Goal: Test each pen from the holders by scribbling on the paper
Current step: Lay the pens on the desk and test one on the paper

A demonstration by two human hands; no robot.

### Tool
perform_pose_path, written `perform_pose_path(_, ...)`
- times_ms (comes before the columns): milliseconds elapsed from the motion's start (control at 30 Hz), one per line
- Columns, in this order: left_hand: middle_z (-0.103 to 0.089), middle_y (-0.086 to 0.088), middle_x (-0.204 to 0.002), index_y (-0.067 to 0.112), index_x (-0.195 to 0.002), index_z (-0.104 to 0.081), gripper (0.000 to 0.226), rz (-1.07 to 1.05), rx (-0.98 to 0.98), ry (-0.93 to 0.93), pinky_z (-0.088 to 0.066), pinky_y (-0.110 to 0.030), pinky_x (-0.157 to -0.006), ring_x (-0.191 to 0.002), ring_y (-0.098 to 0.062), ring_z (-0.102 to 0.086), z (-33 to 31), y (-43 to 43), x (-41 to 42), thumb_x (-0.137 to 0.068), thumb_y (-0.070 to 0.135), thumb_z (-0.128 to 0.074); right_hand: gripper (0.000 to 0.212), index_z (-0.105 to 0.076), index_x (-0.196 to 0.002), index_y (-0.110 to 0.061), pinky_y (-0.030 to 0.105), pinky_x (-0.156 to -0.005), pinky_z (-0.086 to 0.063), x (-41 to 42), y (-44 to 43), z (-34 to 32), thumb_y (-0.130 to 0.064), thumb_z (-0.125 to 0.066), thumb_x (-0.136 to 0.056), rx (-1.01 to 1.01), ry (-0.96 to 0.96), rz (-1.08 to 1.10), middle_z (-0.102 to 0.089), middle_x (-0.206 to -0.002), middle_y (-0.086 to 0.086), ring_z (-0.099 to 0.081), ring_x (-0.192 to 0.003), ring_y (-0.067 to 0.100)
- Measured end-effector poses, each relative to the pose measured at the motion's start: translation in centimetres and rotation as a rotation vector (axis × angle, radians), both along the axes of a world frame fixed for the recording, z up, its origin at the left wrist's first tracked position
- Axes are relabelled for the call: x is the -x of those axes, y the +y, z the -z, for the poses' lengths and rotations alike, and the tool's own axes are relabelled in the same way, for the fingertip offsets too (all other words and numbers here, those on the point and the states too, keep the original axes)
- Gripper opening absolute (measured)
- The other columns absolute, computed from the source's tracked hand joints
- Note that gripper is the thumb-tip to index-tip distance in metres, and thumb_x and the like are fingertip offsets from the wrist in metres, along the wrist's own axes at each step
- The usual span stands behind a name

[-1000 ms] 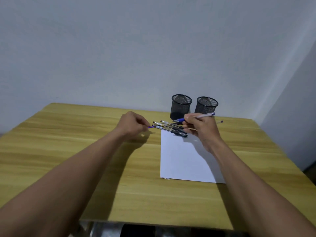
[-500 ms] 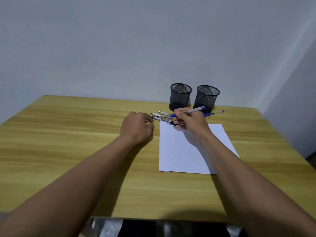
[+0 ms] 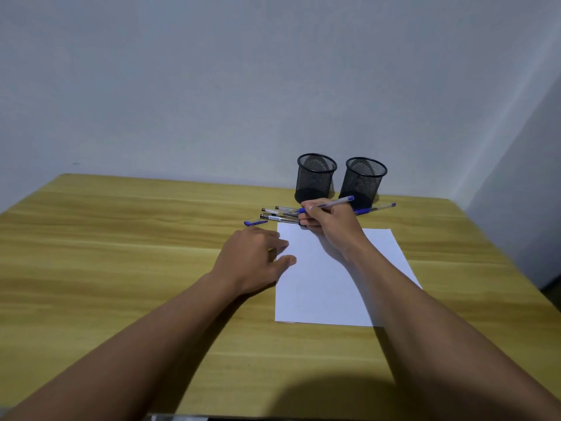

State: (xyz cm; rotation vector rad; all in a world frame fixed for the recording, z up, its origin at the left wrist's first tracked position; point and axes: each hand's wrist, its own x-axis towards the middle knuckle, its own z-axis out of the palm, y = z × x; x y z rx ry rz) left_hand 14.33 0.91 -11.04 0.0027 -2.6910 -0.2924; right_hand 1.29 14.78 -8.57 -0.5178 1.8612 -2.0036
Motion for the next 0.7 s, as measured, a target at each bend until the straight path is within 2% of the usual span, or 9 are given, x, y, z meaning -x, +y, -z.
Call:
perform_pose_path(133, -0.055, 0.002, -0.071, 0.016, -0.070, -0.055, 0.045, -0.030, -0.002, -0.015, -0.044, -0.034, -0.058, -0.071, -0.017, -0.051, 0.2, 0.0, 0.1, -0.083, 0.059, -0.053, 0.011, -0.070, -0.104, -0.003, 0.025, -0.082, -0.061, 0.3, -0.2, 0.1, -0.006, -0.059, -0.101, -0.009, 0.023, -0.002, -0.070, -0.095, 0.020, -0.066, -0.086, 0.024)
perform_pose_path(300, -0.071, 0.007, -0.091, 0.022, -0.087, -0.072, 0.048, -0.076, -0.049, -0.053, -0.052, -0.035, -0.070, -0.088, -0.015, -0.063, 0.0, 0.3, 0.0, -0.077, 0.065, -0.053, 0.016, -0.069, -0.111, 0.001, 0.023, -0.081, -0.060, 0.3, -0.2, 0.1, -0.006, -0.059, -0.101, -0.022, 0.036, -0.001, -0.070, -0.098, 0.021, -0.067, -0.090, 0.025)
perform_pose_path(367, -0.072, 0.007, -0.090, 0.022, -0.088, -0.072, 0.048, -0.090, -0.096, -0.064, -0.053, -0.035, -0.070, -0.087, -0.016, -0.063, -0.2, 0.3, 0.0, -0.077, 0.065, -0.054, 0.012, -0.071, -0.104, -0.005, 0.022, -0.077, -0.060, -0.1, 0.0, 0.0, -0.007, -0.060, -0.101, -0.028, 0.058, -0.002, -0.070, -0.095, 0.019, -0.066, -0.089, 0.025)
perform_pose_path(433, -0.073, 0.009, -0.094, 0.024, -0.095, -0.072, 0.045, -0.122, -0.159, -0.069, -0.052, -0.034, -0.074, -0.092, -0.018, -0.062, -0.5, 0.2, -0.1, -0.077, 0.062, -0.057, 0.013, -0.072, -0.094, -0.008, 0.022, -0.066, -0.057, -0.7, 0.2, -0.1, -0.007, -0.061, -0.100, -0.037, 0.070, -0.001, -0.068, -0.088, 0.018, -0.063, -0.083, 0.025)
perform_pose_path(533, -0.070, 0.009, -0.116, 0.028, -0.116, -0.069, 0.054, -0.163, -0.059, -0.092, -0.049, -0.037, -0.088, -0.111, -0.022, -0.056, -0.8, -0.2, -0.3, -0.078, 0.065, -0.055, 0.016, -0.073, -0.090, 0.000, 0.031, -0.060, -0.047, -1.3, 0.2, 0.5, -0.008, -0.063, -0.099, -0.085, 0.092, -0.005, -0.063, -0.079, 0.019, -0.057, -0.074, 0.027)
perform_pose_path(600, -0.066, 0.004, -0.124, 0.026, -0.118, -0.066, 0.062, -0.188, 0.011, -0.145, -0.046, -0.039, -0.093, -0.118, -0.024, -0.053, -0.7, -0.2, -0.6, -0.078, 0.070, -0.047, 0.016, -0.072, -0.094, 0.005, 0.033, -0.058, -0.045, -1.5, 0.1, 1.1, -0.009, -0.063, -0.098, -0.133, 0.115, 0.005, -0.063, -0.076, 0.018, -0.057, -0.072, 0.027)
perform_pose_path(700, -0.058, -0.003, -0.137, 0.021, -0.118, -0.062, 0.068, -0.226, 0.036, -0.198, -0.042, -0.039, -0.101, -0.127, -0.026, -0.049, -0.3, -0.1, -0.9, -0.082, 0.073, -0.038, 0.011, -0.069, -0.093, 0.002, 0.032, -0.055, -0.048, -1.5, -0.1, 1.4, -0.006, -0.063, -0.097, -0.172, 0.164, 0.037, -0.065, -0.072, 0.016, -0.061, -0.069, 0.026)
